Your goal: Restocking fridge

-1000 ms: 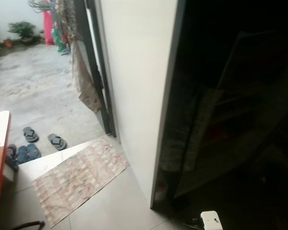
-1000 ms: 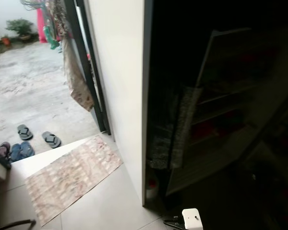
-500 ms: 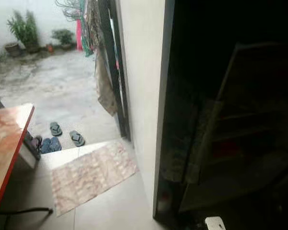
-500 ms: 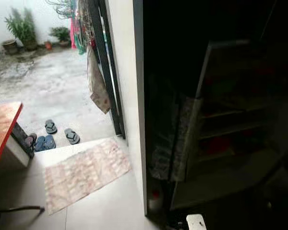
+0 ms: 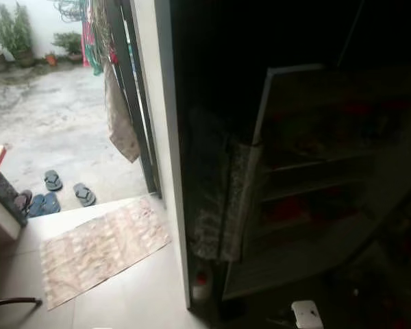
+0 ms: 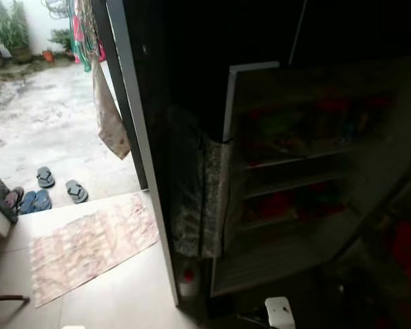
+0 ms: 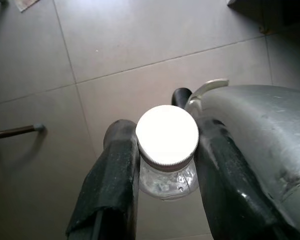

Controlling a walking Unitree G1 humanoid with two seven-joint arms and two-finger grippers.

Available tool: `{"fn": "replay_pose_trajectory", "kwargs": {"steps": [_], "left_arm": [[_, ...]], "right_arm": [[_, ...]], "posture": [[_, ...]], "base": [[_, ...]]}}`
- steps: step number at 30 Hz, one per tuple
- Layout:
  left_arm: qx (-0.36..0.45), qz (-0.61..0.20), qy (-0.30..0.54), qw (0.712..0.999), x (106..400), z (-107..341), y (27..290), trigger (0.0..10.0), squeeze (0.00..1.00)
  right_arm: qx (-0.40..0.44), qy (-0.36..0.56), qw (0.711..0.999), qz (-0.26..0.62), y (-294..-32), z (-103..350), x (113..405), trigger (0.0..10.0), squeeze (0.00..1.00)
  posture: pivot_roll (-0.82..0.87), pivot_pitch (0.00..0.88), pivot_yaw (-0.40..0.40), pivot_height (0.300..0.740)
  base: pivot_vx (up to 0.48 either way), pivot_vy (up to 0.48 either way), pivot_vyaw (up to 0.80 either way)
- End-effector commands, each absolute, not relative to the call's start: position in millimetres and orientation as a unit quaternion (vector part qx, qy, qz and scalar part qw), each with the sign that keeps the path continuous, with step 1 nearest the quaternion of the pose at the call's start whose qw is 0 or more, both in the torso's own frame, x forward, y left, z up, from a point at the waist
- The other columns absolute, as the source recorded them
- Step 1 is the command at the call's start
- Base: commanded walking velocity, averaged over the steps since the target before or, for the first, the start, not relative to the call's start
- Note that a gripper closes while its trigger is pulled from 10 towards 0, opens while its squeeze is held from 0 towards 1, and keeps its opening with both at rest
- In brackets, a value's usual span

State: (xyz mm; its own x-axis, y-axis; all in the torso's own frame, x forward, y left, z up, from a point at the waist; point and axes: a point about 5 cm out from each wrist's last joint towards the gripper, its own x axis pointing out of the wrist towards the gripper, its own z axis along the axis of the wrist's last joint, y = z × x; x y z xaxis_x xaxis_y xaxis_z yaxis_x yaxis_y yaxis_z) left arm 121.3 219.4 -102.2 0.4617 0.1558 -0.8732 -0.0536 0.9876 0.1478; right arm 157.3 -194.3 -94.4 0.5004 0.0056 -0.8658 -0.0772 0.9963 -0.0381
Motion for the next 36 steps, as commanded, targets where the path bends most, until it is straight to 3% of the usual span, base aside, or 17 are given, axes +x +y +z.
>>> {"fn": "replay_pose_trajectory", "kwargs": {"steps": [1,36], "left_arm": [[0.062,0.06,0.525,0.847,117,-103,222,10.0,0.0],[0.065,0.064,0.526,0.846,115,-101,233,10.0,0.0]], "right_arm": [[-0.035,0.498,0.866,0.032,-188,-95,159,10.0,0.0],[-0.043,0.508,0.86,0.023,-193,-97,151,10.0,0.0]], "posture": [[0.04,0.0,-0.011,0.74],[0.04,0.0,-0.01,0.74]], "base": [[0.0,-0.289,0.0],[0.0,-0.29,0.0]]}}
